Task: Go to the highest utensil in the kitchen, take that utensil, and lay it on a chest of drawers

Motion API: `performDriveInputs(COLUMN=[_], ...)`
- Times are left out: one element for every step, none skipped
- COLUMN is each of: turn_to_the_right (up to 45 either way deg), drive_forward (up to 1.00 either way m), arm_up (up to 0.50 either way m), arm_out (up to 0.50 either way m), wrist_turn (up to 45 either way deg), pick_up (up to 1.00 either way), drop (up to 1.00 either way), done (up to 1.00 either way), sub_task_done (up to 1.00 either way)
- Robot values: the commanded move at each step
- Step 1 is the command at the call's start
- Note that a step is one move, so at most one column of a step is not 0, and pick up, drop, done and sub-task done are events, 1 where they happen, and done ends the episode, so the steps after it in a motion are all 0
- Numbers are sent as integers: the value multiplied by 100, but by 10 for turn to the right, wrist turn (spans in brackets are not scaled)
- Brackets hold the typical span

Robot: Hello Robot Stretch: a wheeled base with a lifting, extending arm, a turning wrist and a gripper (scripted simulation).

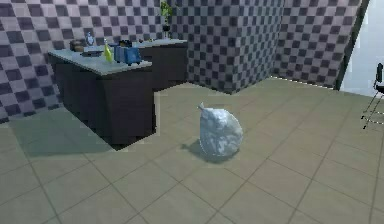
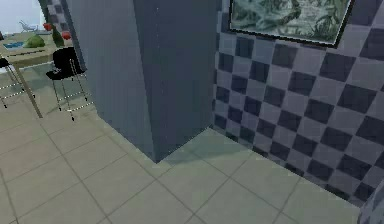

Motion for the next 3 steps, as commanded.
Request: performDriveInputs(turn_to_the_right=[-270, 0, 120], drive_forward=[0, 40, 0], arm_up=[0, 0, 0], arm_out=[0, 0, 0], wrist_turn=[0, 0, 0], pick_up=[0, 0, 0], drop=[0, 0, 0], done=[0, 0, 0], sub_task_done=[0, 0, 0])
